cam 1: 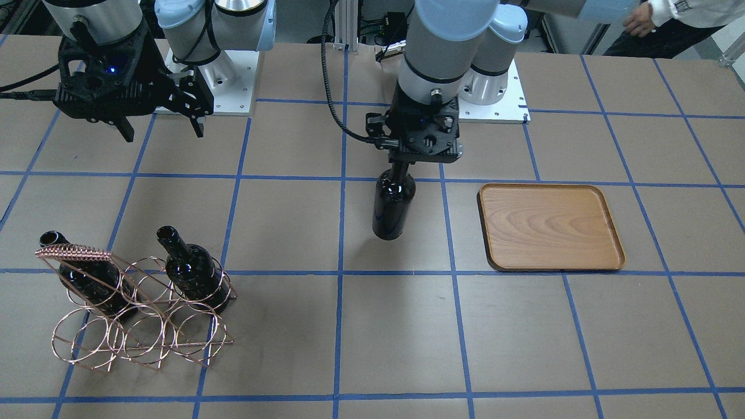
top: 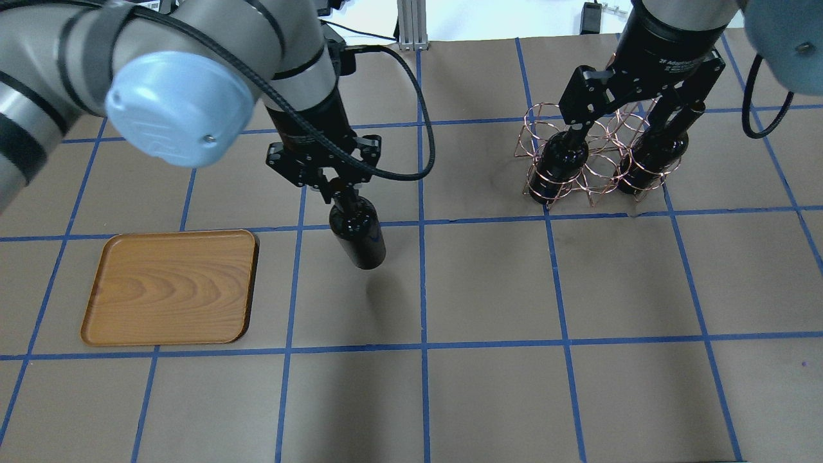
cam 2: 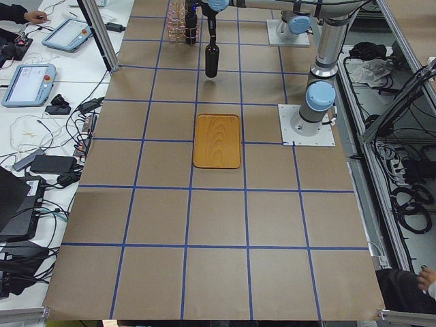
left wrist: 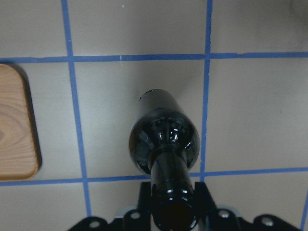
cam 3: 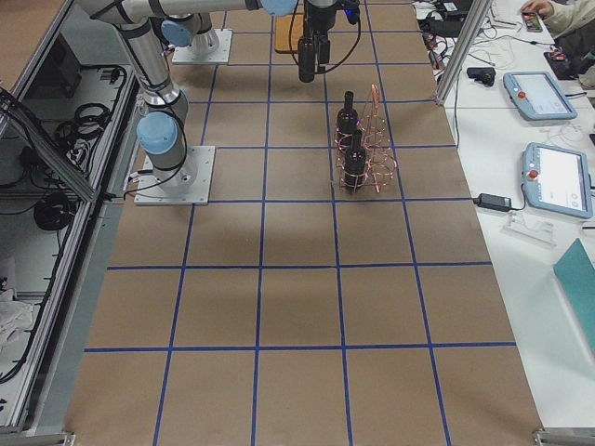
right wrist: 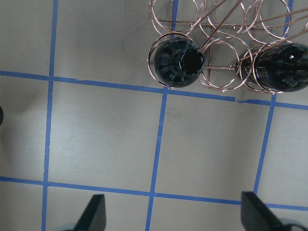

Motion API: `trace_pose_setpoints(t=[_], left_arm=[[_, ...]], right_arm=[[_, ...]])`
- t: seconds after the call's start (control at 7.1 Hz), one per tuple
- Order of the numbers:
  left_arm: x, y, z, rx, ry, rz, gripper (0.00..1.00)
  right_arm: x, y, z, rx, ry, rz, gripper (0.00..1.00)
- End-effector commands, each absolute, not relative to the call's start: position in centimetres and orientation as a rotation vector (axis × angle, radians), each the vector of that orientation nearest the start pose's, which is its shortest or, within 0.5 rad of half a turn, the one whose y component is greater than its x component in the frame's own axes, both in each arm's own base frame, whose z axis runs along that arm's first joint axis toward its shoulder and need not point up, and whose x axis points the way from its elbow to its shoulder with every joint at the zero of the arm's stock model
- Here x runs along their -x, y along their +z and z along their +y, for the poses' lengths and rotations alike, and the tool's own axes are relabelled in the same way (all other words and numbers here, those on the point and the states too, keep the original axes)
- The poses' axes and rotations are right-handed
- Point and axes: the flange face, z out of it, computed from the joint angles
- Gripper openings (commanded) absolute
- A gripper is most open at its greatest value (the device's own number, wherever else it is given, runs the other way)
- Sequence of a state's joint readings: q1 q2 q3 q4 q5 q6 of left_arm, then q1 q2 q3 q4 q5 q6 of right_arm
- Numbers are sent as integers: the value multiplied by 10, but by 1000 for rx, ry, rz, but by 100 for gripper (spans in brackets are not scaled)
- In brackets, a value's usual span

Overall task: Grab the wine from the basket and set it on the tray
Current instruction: 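Carry the bottle to the wooden tray and lay it down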

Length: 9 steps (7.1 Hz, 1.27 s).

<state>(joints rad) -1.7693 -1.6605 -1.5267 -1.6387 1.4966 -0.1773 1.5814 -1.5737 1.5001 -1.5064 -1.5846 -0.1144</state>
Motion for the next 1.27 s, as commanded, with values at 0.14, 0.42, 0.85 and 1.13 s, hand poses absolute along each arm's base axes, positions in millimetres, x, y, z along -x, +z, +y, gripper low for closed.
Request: trace_pose_setpoints(t=[0.14, 0.42, 0.85, 1.13], left_arm=[[73, 502, -459, 43, 231, 3131, 0], [-39, 482, -448, 60, 242, 3125, 0], [-93, 423, -439, 33, 210, 3144, 0], [-95, 420, -443, 31, 200, 3140, 0]], right_arm=[[-137, 518, -489, 196, -13, 3151, 100], [-137, 518, -488, 196, -13, 3151, 100], [-137, 516, -488, 194, -8, 3151, 100], [-137, 516, -487, 196, -8, 3151, 100]])
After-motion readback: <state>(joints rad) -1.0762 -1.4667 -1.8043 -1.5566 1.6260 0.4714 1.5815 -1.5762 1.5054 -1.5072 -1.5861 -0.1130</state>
